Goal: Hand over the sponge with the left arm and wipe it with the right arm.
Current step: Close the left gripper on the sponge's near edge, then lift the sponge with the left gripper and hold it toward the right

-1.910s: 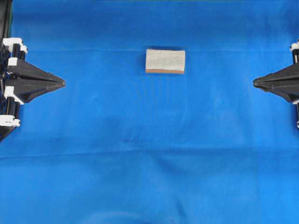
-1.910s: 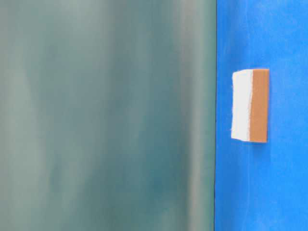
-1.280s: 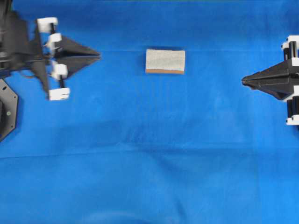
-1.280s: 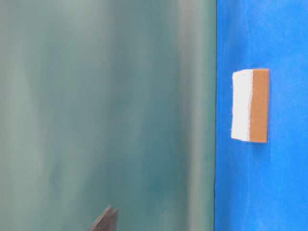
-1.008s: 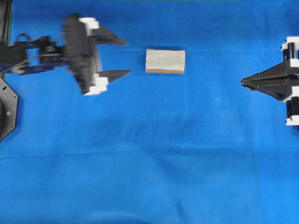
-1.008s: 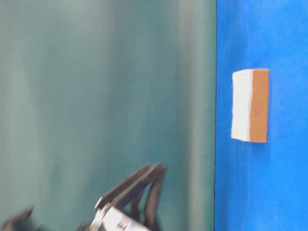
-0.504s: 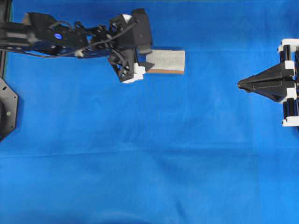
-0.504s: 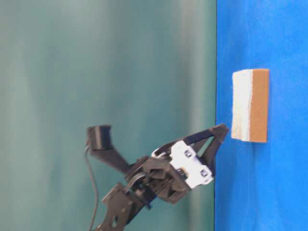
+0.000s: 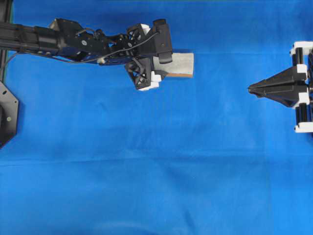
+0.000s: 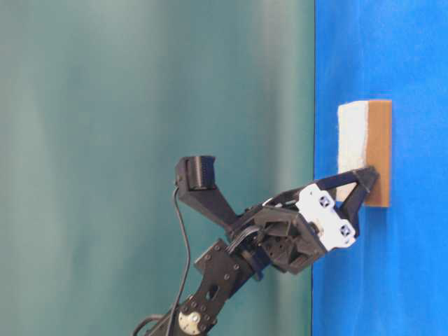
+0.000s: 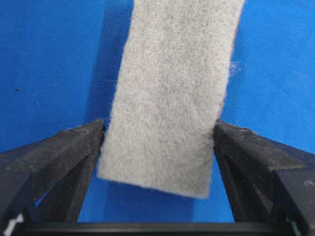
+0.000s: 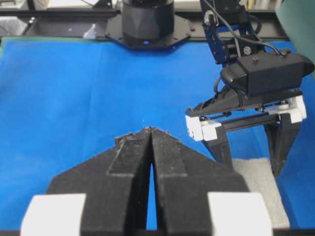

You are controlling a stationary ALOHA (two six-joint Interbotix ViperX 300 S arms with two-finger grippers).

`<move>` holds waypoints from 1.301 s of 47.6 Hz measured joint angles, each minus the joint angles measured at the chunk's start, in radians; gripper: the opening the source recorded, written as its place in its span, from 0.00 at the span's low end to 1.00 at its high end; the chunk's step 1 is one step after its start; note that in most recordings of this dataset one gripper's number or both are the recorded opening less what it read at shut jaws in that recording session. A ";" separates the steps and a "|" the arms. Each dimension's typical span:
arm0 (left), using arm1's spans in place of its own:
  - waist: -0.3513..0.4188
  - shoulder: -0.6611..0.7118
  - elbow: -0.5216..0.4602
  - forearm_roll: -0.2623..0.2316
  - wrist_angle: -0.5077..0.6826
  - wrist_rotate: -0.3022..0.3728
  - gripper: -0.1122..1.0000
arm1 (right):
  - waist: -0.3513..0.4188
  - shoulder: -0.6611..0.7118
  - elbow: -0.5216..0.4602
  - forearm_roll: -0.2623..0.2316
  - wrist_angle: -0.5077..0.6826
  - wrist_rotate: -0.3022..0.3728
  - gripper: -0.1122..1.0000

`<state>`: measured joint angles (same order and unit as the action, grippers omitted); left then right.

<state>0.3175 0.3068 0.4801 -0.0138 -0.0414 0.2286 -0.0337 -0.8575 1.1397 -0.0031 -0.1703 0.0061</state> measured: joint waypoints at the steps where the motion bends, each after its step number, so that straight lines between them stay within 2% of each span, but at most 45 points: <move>1: 0.000 0.003 -0.002 -0.002 0.000 0.000 0.94 | 0.000 0.000 0.000 0.000 0.000 0.000 0.10; 14: 0.000 0.012 -0.009 0.000 0.009 -0.002 0.93 | 0.000 0.002 0.000 0.000 0.000 0.000 0.10; 18: 0.000 0.012 -0.011 -0.002 0.026 0.000 0.80 | 0.000 0.006 0.000 0.000 -0.002 0.000 0.10; 25: 0.000 0.011 -0.012 -0.002 0.041 0.000 0.47 | 0.000 0.011 0.000 0.000 0.000 0.000 0.10; 29: 0.000 0.005 -0.011 -0.002 0.051 0.000 0.39 | 0.000 0.012 0.002 0.000 0.000 -0.002 0.10; 42: -0.032 -0.112 -0.005 -0.002 0.138 -0.011 0.36 | -0.006 0.012 0.002 0.000 0.000 -0.002 0.10; 54: -0.126 -0.253 0.002 -0.005 0.229 -0.063 0.36 | -0.040 0.023 0.002 0.000 0.002 -0.002 0.10; 62: -0.215 -0.308 0.002 -0.008 0.281 -0.081 0.32 | -0.048 0.035 0.000 0.000 0.006 -0.002 0.10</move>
<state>0.1028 -0.0015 0.4817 -0.0215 0.2393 0.1473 -0.0813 -0.8222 1.1397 -0.0031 -0.1641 0.0046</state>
